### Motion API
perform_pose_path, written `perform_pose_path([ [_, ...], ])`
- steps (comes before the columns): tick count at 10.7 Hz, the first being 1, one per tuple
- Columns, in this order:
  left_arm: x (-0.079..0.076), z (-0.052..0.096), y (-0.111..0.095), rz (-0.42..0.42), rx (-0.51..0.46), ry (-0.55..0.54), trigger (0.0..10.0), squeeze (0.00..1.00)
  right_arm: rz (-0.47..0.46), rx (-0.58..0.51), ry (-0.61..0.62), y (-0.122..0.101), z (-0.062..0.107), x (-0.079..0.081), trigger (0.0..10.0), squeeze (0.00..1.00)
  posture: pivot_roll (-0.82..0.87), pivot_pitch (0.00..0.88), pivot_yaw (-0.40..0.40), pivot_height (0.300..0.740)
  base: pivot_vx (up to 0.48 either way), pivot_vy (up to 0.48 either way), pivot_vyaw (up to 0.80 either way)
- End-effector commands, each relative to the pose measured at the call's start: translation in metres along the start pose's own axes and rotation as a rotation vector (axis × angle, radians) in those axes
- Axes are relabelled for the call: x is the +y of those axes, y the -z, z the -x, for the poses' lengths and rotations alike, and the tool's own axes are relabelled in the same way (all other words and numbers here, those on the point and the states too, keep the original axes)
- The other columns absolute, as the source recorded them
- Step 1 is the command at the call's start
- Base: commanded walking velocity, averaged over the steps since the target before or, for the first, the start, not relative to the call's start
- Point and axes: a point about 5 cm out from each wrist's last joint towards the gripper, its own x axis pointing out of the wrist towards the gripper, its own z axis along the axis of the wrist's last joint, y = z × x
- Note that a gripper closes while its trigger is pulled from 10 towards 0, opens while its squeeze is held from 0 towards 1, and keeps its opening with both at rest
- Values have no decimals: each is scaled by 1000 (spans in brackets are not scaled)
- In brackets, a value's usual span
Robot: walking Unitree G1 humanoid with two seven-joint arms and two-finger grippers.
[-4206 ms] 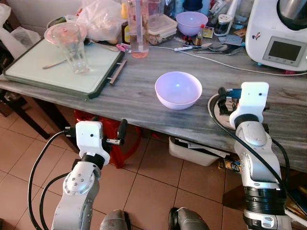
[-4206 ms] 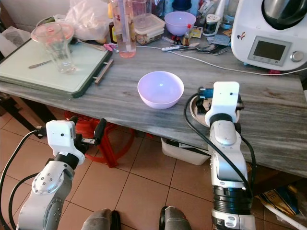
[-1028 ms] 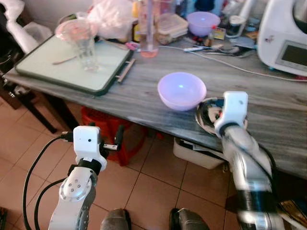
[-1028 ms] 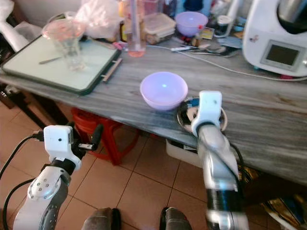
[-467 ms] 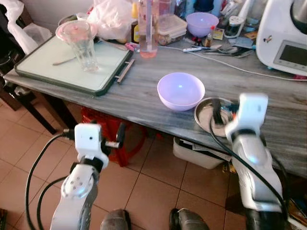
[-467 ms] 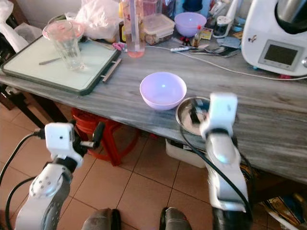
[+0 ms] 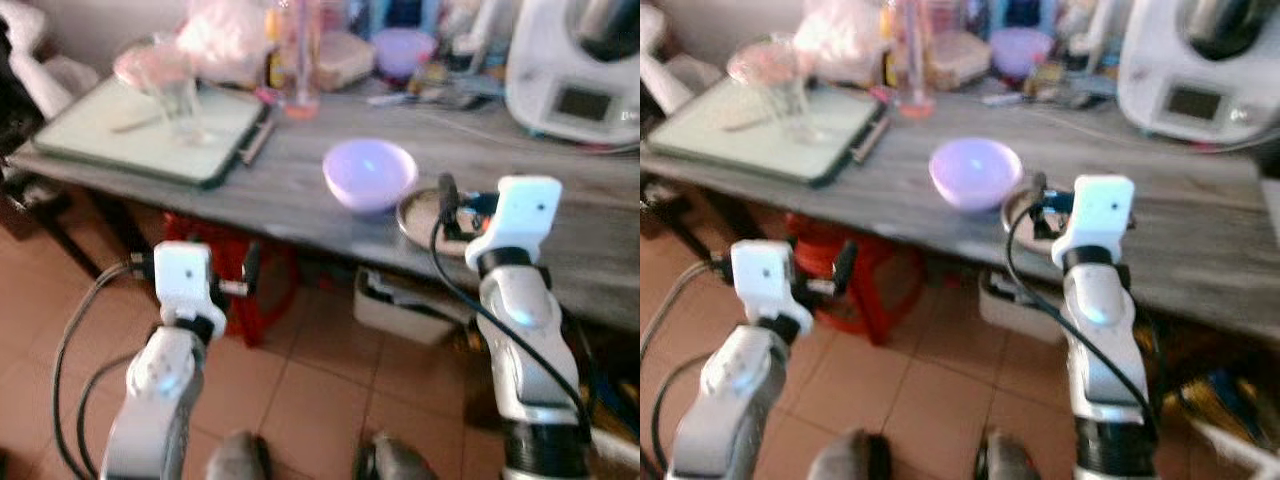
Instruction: Setting the table
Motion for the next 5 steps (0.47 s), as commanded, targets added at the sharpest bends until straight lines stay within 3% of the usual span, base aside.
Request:
perform_pose_path([
  [1,1,5,9,6,40,-12,10000,0,-5,14,-2,4,2,2,10000,0,67,47,27,740,-266,0,0],
  [2,0,6,12,7,49,-5,10000,0,-11,24,-5,8,3,3,10000,0,66,34,26,740,-259,0,0],
  [3,-2,4,13,14,50,-2,10000,0,-12,22,-11,9,2,6,10000,0,62,27,29,740,-259,0,-488],
  [5,-9,2,14,25,55,23,10000,0,-9,29,-13,12,1,6,10000,0,55,33,31,740,-247,0,-788],
])
